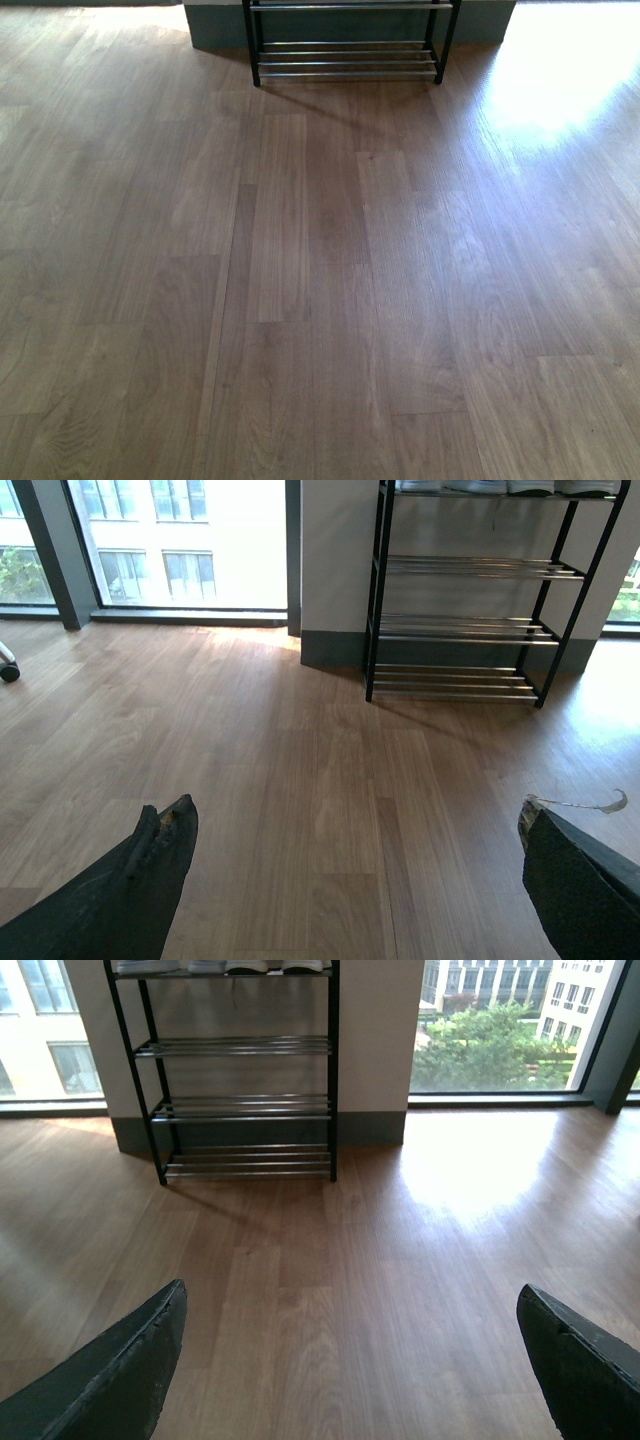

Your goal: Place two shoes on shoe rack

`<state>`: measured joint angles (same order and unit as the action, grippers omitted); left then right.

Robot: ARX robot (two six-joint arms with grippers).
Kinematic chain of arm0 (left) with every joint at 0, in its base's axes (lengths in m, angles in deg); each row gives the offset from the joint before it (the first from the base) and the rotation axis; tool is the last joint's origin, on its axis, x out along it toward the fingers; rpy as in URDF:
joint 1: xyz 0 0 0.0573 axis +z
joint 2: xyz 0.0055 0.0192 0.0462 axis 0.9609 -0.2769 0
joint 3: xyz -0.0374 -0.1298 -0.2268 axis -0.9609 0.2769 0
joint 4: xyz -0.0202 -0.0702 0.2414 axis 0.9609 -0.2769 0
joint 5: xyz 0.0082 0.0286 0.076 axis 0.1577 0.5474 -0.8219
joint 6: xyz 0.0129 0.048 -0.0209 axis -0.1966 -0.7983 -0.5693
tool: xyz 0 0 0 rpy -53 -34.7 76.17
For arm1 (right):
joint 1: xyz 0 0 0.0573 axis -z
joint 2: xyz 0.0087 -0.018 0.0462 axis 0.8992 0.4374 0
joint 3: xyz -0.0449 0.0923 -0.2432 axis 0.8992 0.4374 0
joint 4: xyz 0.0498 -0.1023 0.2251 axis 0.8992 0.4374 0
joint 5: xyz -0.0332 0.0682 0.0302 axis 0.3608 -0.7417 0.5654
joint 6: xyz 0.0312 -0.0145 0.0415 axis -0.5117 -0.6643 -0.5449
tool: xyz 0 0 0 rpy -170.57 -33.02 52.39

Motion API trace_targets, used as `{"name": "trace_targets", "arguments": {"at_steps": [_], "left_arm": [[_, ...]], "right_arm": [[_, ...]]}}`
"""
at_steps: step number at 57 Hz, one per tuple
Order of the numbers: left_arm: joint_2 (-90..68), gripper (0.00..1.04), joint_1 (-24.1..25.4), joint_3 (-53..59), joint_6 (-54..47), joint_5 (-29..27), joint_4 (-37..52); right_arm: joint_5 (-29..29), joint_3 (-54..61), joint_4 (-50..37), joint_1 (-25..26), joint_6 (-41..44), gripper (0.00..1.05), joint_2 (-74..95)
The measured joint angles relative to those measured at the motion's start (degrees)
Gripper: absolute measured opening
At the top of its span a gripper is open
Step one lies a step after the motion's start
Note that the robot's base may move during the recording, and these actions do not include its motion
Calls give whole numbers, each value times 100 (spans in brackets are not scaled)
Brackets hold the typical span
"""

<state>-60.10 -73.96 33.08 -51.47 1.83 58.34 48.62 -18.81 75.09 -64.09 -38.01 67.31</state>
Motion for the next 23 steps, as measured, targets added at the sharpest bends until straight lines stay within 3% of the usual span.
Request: {"name": "trace_targets", "arguments": {"at_steps": [23], "left_arm": [[0,95,-2,0,0,0,0]], "right_arm": [[0,0,0,0,0,96,0]]}}
